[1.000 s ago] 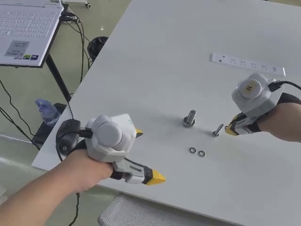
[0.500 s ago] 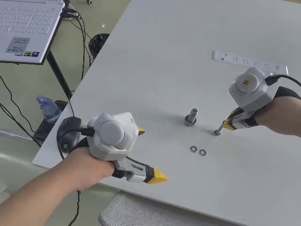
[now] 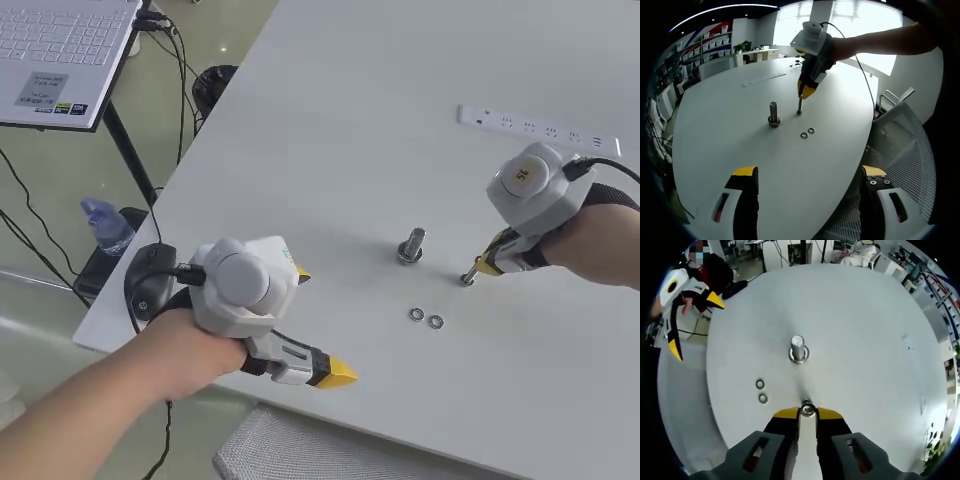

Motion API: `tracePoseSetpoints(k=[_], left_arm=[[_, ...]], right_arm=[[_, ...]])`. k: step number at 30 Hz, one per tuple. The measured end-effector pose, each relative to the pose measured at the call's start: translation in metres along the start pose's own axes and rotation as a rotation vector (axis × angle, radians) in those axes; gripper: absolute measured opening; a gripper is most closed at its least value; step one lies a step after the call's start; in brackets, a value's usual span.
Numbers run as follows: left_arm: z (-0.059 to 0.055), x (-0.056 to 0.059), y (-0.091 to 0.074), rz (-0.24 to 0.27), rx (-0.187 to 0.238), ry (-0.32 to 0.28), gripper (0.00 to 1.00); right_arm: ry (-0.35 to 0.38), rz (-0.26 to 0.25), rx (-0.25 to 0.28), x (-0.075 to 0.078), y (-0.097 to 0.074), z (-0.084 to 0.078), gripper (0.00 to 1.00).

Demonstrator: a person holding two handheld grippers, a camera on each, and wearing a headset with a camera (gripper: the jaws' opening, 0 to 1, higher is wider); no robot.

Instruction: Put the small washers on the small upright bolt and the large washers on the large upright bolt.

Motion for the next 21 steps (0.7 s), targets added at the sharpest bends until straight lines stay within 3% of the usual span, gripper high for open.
tracePoseSetpoints(k=[21], left_arm=[[-0.006,-0.005,0.0,0.002,-0.021,-0.004,0.82]], right_arm=[[-0.017,0.007,-0.018,-0.002,0.015,-0.003,0.12]])
Point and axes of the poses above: the centre of the closed fingertips' face, and the gripper's own axes: y roughly forward along the fingers, x roughly to its right, z roughly out of its top, the point moved 3 cm from there along -y, roughly backward along the fingers, and after that the axes turned 8 degrees about -y, right-handed, at the moved point
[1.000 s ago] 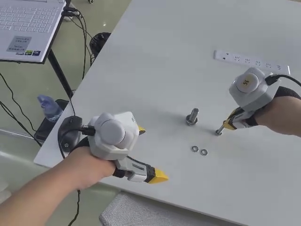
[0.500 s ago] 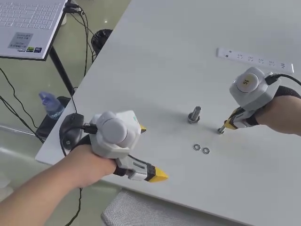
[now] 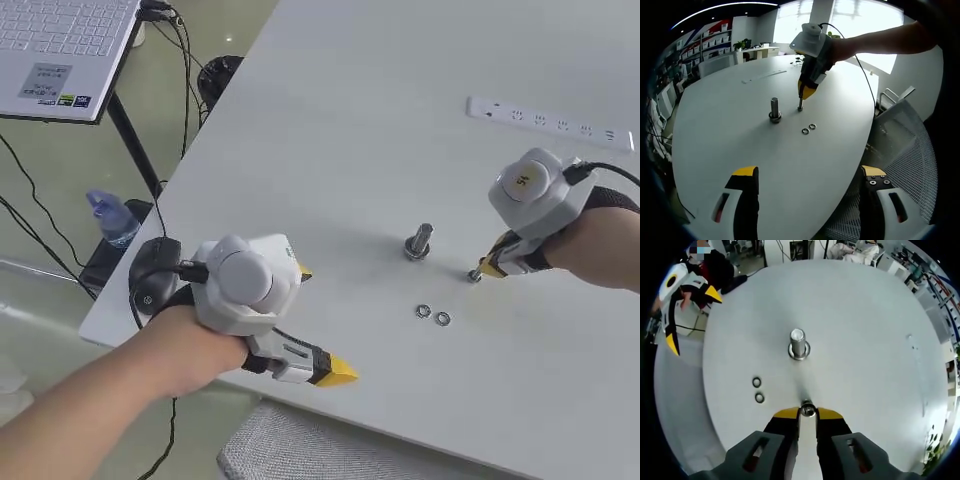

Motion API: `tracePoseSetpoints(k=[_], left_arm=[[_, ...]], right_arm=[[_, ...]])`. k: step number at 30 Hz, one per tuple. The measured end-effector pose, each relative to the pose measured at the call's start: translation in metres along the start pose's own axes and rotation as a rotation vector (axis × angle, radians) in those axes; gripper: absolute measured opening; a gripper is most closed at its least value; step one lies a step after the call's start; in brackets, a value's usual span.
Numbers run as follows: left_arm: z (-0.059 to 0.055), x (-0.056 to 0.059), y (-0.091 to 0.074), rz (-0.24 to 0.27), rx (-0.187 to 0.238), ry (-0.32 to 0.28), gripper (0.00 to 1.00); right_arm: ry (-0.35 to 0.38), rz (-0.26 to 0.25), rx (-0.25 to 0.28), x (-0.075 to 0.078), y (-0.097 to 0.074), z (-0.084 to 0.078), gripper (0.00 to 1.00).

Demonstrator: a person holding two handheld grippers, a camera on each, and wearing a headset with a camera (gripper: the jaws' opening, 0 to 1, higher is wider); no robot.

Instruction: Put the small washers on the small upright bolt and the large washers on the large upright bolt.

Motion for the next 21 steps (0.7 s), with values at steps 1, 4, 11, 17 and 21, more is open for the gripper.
tracePoseSetpoints(k=[1,4,11,17,21], left_arm=[[0.0,-0.001,0.0,0.0,0.0,-0.001,0.82],[0.0,-0.003,-0.001,0.002,0.0,-0.004,0.82],[0.001,-0.005,-0.001,0.003,0.0,-0.004,0.82],[0.0,-0.006,-0.001,0.003,-0.005,-0.004,0.82],[-0.002,-0.007,-0.002,0.005,-0.009,-0.004,0.82]], right_arm=[[-0.001,0.001,-0.001,0.0,0.002,0.0,0.12],[-0.001,0.007,-0.005,-0.001,0.006,-0.002,0.12],[-0.014,0.011,-0.016,-0.002,0.012,-0.004,0.12],[-0.015,0.013,-0.024,0.0,0.021,-0.008,0.12],[-0.012,0.012,-0.027,0.0,0.024,-0.01,0.12]])
Point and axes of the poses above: the centre of the closed fingertips' face, and the gripper's own axes: y roughly forward along the fingers, x roughly to its right, z roughly out of its top, the point moved 3 cm from there along -y, roughly backward along the fingers, and after that the axes turned 8 degrees about -y, right-handed, at the moved point
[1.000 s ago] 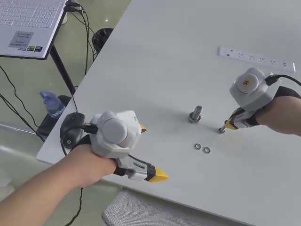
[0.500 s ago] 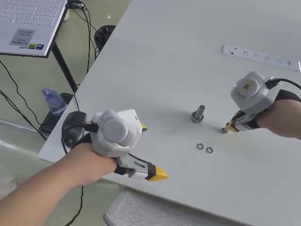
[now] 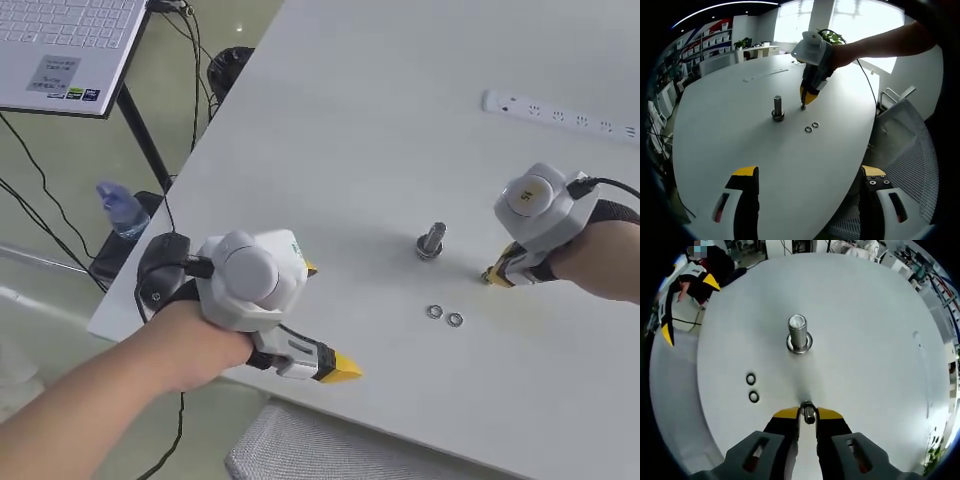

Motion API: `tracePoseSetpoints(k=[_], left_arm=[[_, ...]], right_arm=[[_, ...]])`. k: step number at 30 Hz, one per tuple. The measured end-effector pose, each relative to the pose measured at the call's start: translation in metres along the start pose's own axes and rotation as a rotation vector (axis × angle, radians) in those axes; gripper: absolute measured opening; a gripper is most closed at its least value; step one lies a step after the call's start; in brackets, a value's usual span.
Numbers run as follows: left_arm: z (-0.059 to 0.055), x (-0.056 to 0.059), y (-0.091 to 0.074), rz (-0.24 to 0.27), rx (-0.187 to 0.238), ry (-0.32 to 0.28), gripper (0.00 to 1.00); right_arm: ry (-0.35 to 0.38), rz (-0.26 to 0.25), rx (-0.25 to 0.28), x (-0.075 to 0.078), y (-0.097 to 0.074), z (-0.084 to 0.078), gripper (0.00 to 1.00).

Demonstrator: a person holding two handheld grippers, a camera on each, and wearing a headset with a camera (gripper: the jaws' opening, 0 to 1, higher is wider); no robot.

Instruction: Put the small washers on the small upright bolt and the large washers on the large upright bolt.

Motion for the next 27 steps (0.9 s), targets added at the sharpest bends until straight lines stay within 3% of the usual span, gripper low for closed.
tracePoseSetpoints(k=[27], left_arm=[[-0.0075,0.0003,-0.0013,0.009,-0.012,-0.009,0.81]], right_arm=[[-0.007,0.005,-0.006,0.0007,0.0067,0.0009,0.13]])
Point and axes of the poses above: the centre of the closed fingertips' face, and the gripper's own axes: y roughly forward along the fingers, x roughly to its right, z roughly out of its top, the point moved 3 cm from there along -y, roughly backward along the fingers, and after that the axes turned 8 degrees about -y, right-handed, at the moved point
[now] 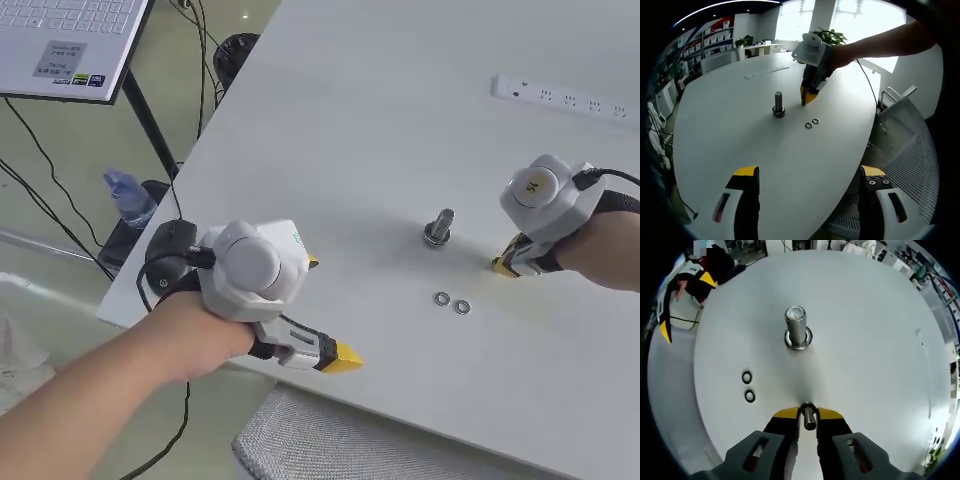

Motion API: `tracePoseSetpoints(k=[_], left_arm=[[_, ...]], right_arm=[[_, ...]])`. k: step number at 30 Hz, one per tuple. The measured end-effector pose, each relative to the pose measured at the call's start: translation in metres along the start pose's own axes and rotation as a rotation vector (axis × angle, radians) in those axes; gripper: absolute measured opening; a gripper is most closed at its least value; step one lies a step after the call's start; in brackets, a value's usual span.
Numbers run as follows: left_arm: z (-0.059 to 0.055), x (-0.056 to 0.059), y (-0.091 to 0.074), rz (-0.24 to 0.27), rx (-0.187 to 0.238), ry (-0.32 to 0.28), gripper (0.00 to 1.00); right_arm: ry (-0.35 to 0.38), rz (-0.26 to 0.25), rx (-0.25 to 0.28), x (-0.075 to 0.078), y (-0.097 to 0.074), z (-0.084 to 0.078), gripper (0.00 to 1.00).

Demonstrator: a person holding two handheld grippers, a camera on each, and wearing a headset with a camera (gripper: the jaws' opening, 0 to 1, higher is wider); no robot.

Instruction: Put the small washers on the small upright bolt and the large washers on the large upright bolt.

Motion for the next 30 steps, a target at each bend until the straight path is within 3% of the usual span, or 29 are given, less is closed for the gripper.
tracePoseSetpoints(k=[15,20,30], left_arm=[[-0.0018,0.0012,-0.0027,0.006,0.001,0.004,0.8],[-0.0018,0.0023,-0.0043,0.008,0.006,0.004,0.8],[-0.0032,0.0052,-0.006,0.009,0.009,0.004,0.8]], right_arm=[[-0.009,0.0,-0.013,-0.002,-0.0001,-0.0007,0.14],[-0.013,-0.007,-0.005,-0.0023,0.0012,-0.0011,0.24],[-0.01,0.002,0.001,-0.0008,-0.0025,0.0,0.25]])
Point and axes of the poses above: the centre of the closed fingertips' face, and the gripper's own axes: y roughly forward along the fingers, x roughly to its right, z roughly out of its top, the point moved 3 cm from there along -y, roughly backward along the fingers, and after that the axes turned 8 degrees about -y, right-handed, at the moved point
